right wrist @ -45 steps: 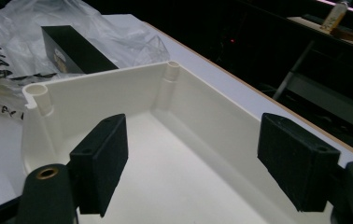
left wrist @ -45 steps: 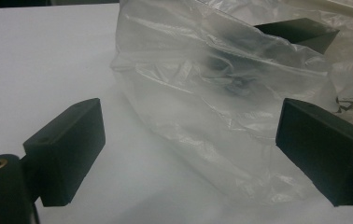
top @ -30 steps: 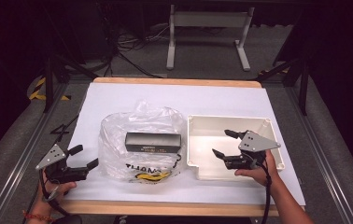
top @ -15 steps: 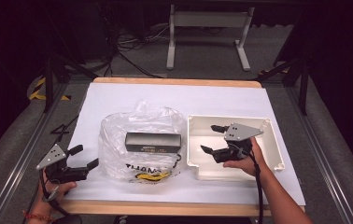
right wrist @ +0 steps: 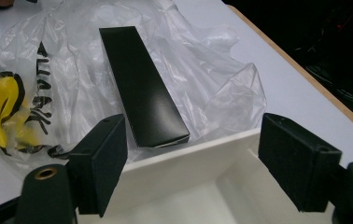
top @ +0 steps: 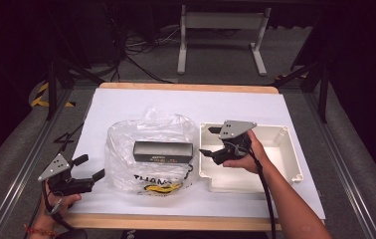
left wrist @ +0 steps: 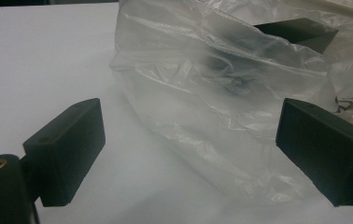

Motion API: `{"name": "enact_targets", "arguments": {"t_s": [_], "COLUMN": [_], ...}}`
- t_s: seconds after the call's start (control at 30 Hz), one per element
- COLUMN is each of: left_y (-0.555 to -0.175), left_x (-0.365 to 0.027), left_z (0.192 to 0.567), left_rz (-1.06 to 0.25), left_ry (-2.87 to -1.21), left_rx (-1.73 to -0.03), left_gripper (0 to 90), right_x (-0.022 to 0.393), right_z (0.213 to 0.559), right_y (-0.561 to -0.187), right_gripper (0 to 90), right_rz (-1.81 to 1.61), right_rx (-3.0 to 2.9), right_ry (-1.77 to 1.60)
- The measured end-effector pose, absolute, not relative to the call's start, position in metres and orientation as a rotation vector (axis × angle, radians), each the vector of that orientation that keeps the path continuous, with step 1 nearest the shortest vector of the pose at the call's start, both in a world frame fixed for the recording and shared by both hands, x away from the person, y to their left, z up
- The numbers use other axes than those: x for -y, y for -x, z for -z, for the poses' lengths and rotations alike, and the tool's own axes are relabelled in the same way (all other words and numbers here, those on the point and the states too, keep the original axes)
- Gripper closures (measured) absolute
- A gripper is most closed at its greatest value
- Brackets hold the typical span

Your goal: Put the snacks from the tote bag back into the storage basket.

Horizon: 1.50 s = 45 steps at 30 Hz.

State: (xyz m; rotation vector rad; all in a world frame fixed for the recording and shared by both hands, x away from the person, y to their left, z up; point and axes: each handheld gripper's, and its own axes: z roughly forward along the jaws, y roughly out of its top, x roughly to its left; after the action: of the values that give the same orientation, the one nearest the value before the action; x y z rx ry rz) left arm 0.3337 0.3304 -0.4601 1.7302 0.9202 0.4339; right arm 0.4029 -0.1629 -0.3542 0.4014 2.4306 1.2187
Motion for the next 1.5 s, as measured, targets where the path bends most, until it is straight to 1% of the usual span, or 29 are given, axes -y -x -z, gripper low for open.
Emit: {"name": "enact_targets", "arguments": {"t_s": [0.5,1.0,1.27,1.5], "left_y": [-0.334,-0.333,-0.333,-0.333], "left_x": [-0.330,-0.331,-0.331,-0.331], "left_z": [0.460,0.460,0.460,0.460], "left_rz": [-0.436,-0.435,-0.433,-0.431], "left_ry": [-1.727,-1.719,-1.720,-1.719], "left_rx": [-0.921,-0.920,-0.915,-0.915], "left_gripper": [9.1,9.1,9.1,9.1], "right_x": [0.130,0.086,0.074,0.067], "right_z": [0.351,0.359,0.369,0.377], "right_y": [-0.420,-0.437,-0.442,-0.450], "right_gripper": [24.6,24.4,24.6,28.6], "right_rz": [-1.148,-0.929,-0.826,-0.735], "right_rx": [-2.575,-2.757,-2.808,-2.861], "right_ry": [-0.304,-0.164,-0.131,-0.124]}}
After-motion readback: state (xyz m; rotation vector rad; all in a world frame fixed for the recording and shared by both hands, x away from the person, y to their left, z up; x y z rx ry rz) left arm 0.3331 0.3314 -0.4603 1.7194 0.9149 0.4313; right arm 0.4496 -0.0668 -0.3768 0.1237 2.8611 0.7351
